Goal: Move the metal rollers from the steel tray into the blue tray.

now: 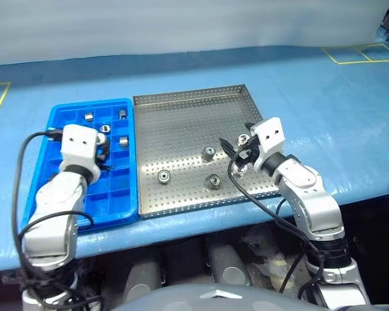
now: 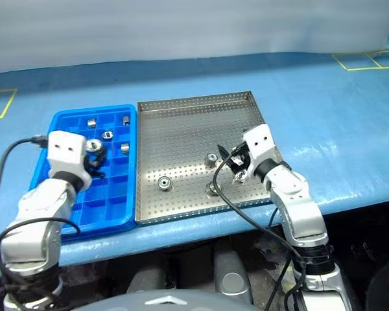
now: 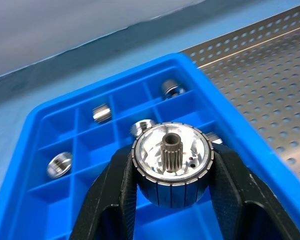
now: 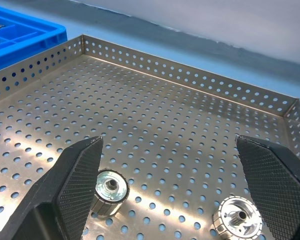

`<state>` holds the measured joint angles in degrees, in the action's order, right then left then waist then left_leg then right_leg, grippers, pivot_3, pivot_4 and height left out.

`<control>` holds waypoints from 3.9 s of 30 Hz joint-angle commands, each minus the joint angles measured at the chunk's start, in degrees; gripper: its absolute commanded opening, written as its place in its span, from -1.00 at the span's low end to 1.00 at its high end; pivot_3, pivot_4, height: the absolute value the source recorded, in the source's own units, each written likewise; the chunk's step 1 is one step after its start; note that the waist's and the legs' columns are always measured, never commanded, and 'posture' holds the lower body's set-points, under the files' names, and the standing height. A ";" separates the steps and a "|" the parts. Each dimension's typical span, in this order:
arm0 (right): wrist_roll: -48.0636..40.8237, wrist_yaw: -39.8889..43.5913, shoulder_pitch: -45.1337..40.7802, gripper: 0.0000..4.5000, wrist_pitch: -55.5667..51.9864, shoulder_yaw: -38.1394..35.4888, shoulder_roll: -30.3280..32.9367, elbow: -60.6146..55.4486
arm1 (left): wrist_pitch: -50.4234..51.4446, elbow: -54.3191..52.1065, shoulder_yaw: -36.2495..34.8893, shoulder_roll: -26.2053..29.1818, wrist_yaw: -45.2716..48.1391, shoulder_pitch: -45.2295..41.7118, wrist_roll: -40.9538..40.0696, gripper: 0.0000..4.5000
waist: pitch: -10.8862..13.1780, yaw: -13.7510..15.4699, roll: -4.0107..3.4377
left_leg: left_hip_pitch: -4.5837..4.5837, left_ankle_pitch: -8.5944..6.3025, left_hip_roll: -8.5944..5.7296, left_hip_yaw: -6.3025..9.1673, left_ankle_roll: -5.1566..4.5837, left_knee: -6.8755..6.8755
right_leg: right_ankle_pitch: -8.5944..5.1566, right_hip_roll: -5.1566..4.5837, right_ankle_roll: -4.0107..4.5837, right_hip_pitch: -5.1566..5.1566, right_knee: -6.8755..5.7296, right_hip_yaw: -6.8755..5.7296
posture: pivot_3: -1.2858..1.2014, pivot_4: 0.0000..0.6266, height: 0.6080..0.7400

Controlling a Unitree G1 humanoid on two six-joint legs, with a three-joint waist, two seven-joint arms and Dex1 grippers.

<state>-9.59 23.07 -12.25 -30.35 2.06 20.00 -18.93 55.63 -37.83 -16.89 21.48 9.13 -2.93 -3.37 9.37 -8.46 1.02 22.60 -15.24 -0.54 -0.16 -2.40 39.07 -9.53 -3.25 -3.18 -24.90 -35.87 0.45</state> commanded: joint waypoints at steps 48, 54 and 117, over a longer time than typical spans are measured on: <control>-0.20 1.92 -3.27 1.00 2.66 3.00 -2.00 0.74 | -6.71 17.45 -1.11 -8.57 -14.35 -9.07 6.19 0.77 | 0.04 5.86 0.17 | 0.01 0.00 -0.03 0.01 0.01 0.01 | 0.17 -0.06 0.32 0.06 0.04 -0.11 | -0.06 -0.52 1.00; -0.50 1.65 -2.83 1.00 2.91 2.77 -2.09 0.15 | -11.60 14.30 -1.45 -9.76 -12.48 -8.92 3.46 0.89 | 0.04 5.36 0.17 | 0.01 0.00 -0.03 0.01 0.01 0.01 | 0.17 -0.07 0.32 0.06 0.04 -0.11 | -0.07 -0.52 1.00; -0.01 -3.48 1.59 1.00 2.03 -0.54 -1.59 -5.81 | 4.74 4.37 32.02 2.30 11.62 -10.91 -2.52 0.89 | 0.05 -1.01 0.14 | 0.01 -0.02 0.01 -0.16 -0.03 -0.01 | -0.01 0.00 0.02 -0.07 -0.01 0.13 | -0.18 -0.52 1.00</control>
<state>-9.51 19.90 -10.34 -29.09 2.34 18.51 -22.71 58.50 -29.41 16.32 23.21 20.24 -12.89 -5.20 9.42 -9.47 1.16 22.61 -15.26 -0.53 -0.32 -2.43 39.06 -9.54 -3.25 -3.16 -24.97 -35.89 0.58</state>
